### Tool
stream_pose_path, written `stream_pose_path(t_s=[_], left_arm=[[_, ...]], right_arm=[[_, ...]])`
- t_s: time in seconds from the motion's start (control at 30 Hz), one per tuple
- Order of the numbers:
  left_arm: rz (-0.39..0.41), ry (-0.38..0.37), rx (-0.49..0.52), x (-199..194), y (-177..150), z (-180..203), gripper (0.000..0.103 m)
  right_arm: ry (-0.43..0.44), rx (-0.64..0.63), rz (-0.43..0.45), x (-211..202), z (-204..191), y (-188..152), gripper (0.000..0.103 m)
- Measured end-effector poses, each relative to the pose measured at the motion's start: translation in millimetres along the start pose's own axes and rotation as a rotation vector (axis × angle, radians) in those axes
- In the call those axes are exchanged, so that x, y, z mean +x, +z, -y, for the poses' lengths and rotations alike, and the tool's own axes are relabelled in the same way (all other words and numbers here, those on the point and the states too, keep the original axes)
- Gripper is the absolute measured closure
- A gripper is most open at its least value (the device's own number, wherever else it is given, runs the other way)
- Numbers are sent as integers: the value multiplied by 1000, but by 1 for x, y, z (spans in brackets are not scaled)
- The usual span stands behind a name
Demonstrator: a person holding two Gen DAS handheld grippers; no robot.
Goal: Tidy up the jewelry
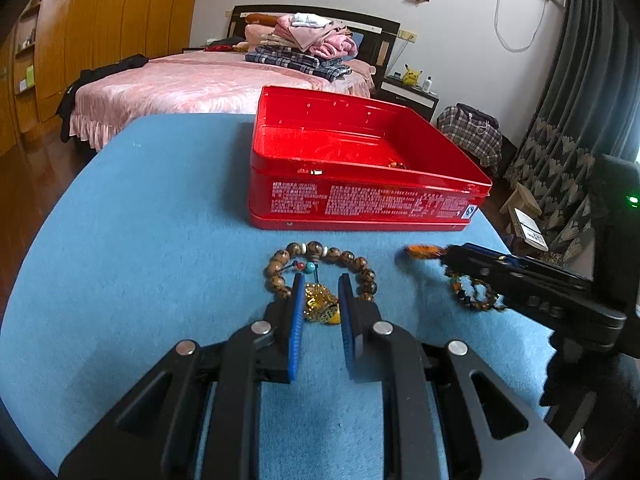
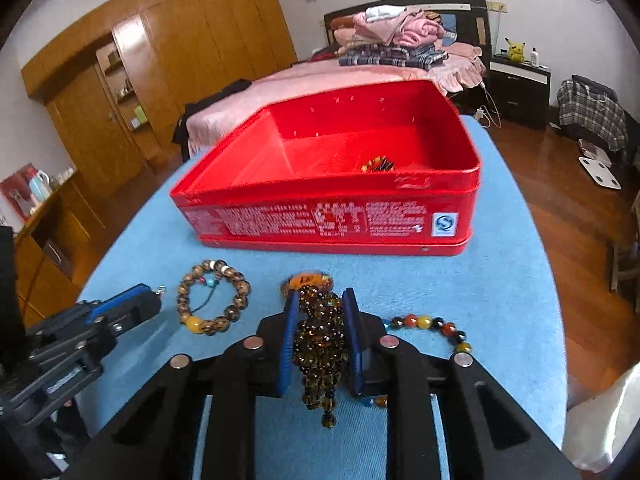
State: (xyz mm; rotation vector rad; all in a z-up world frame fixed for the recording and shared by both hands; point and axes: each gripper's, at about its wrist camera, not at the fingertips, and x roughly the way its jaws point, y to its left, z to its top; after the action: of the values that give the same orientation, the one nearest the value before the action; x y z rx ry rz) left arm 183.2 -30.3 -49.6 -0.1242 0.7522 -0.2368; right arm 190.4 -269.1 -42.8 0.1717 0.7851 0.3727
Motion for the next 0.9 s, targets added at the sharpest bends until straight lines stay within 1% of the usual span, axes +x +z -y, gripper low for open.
stream_pose_path(t_s=[0.33,0.5,0.73,0.9], left_arm=[[29,-12,9,-7,9,7,88],[51,-22,15,-9,18,12,88],[85,-40,27,-9,40,20,88],[108,-60,26,-2,64,26,88]], right_arm=[[58,28,69,-39,2,11,86],[53,2,94,-49,-4,23,86],[57,-24,136,-56,-6,48,86],[51,-32,169,-54,-5,73,86]])
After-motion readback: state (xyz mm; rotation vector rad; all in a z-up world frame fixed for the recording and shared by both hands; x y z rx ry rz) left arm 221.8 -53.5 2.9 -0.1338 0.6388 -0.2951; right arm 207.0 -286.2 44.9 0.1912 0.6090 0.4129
